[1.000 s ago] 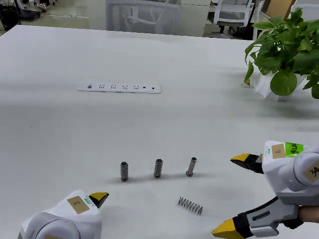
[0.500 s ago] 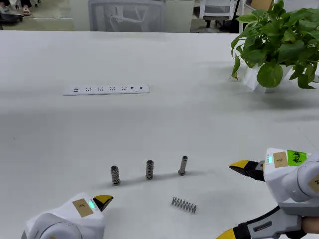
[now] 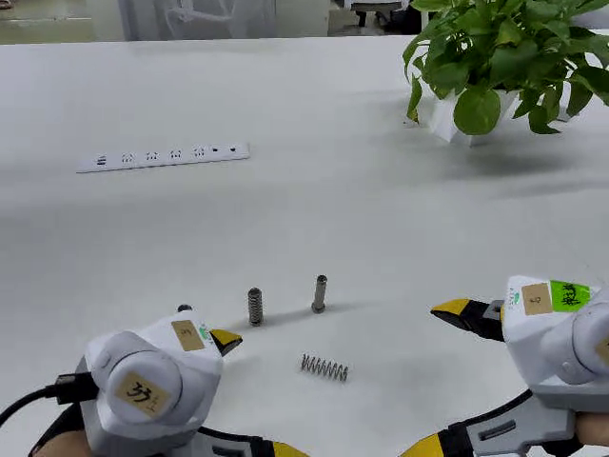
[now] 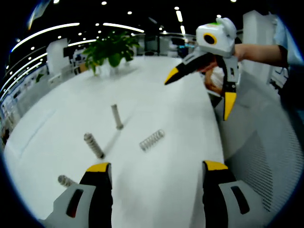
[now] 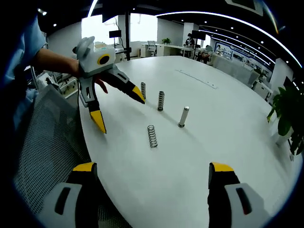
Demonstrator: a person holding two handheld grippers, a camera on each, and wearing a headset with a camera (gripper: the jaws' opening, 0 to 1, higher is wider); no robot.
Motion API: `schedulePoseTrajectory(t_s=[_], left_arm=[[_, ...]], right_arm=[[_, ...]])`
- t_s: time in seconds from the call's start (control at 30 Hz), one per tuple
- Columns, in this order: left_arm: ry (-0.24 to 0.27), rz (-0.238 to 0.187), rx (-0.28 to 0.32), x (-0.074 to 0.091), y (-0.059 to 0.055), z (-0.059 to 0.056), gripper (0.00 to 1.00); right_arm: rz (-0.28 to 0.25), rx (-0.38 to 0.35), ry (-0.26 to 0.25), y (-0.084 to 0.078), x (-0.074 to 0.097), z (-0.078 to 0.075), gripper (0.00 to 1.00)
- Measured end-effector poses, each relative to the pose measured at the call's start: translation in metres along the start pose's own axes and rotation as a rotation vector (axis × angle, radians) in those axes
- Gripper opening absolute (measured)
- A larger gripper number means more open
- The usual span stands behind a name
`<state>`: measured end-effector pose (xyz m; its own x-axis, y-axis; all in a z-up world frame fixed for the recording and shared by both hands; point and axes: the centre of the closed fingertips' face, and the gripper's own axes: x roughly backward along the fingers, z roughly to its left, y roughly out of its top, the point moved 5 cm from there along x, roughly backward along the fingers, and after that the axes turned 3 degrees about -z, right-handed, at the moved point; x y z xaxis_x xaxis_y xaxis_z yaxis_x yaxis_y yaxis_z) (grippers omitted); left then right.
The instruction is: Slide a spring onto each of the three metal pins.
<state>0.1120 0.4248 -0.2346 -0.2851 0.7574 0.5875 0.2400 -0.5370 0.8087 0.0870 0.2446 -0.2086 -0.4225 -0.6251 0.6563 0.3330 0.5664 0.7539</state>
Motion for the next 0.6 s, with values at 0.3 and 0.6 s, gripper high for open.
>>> schedulePoseTrajectory(t_s=[0.3,0.6], left_arm=[[-0.068,0.042,-0.11,-0.018,0.016,0.009,0.62],[-0.107,0.1,-0.19,-0.038,0.027,0.011,0.42]], right_arm=[[-0.011,-0.05,-0.007,-0.008,0.006,0.01,0.98],[-0.012,-0.067,0.004,-0.011,0.006,0.018,0.98]])
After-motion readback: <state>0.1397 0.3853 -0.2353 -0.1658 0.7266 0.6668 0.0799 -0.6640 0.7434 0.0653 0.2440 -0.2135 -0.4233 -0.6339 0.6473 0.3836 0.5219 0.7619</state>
